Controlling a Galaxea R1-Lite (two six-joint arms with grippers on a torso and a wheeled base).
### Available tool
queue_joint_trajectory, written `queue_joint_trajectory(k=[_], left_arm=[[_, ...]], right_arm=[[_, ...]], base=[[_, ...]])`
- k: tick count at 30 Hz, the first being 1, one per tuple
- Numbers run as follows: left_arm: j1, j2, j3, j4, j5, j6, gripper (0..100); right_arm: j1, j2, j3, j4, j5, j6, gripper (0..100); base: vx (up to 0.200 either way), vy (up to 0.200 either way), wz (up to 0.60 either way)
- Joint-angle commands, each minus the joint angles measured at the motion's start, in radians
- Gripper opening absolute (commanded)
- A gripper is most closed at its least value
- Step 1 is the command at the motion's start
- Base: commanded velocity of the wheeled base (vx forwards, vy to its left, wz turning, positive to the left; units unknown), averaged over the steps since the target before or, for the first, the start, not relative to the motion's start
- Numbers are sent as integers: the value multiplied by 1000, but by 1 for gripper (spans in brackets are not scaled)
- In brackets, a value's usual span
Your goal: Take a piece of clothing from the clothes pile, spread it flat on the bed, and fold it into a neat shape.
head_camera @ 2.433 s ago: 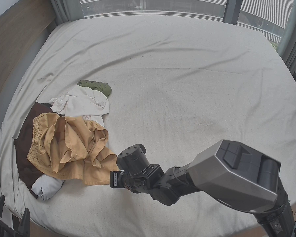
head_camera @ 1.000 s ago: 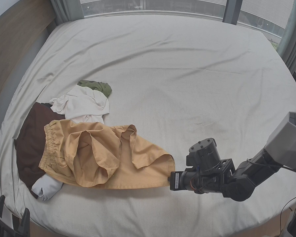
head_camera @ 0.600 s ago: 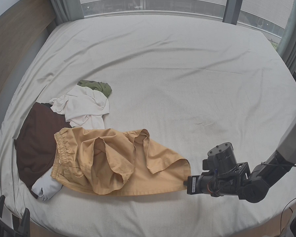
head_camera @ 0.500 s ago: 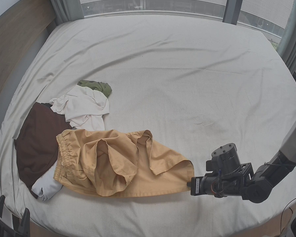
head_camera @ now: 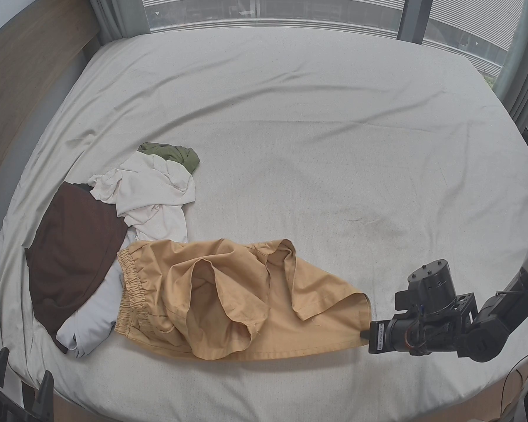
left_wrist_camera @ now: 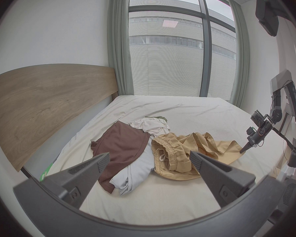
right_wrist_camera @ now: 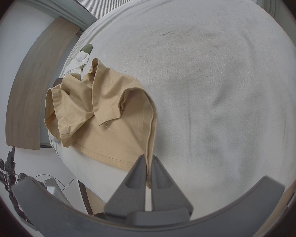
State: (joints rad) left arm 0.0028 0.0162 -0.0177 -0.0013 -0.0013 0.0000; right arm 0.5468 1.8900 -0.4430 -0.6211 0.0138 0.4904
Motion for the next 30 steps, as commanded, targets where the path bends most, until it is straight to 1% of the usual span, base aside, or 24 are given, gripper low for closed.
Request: queue_joint_trajectory(k=[1, 5, 6, 10, 17, 20, 24, 30], left_arm=[[0, -16, 18, 0, 0, 0, 100], [0, -16, 18, 0, -2, 0, 100], [0, -16, 18, 0, -2, 0, 100], [0, -16, 18, 0, -2, 0, 100], [2, -16, 18, 0, -2, 2, 100], [2, -16, 18, 0, -2, 2, 100], [2, -16, 18, 0, -2, 2, 100], [2, -16, 18, 0, -2, 2, 100]], right_arm=[[-22, -32, 30, 0, 2, -3, 0], [-47, -34, 49, 0, 3, -16, 0], [-71, -35, 66, 0, 12, -44, 0], [-107, -38, 104, -14, 28, -73, 0], [-133, -37, 161, -88, 29, -76, 0], [-140, -37, 176, -92, 37, -82, 0], [-163, -38, 196, -94, 40, -116, 0], [-171, -40, 198, -94, 46, -119, 0]], base=[[0, 0, 0], [0, 0, 0], [0, 0, 0], [0, 0, 0], [0, 0, 0], [0, 0, 0], [0, 0, 0], [0, 0, 0]])
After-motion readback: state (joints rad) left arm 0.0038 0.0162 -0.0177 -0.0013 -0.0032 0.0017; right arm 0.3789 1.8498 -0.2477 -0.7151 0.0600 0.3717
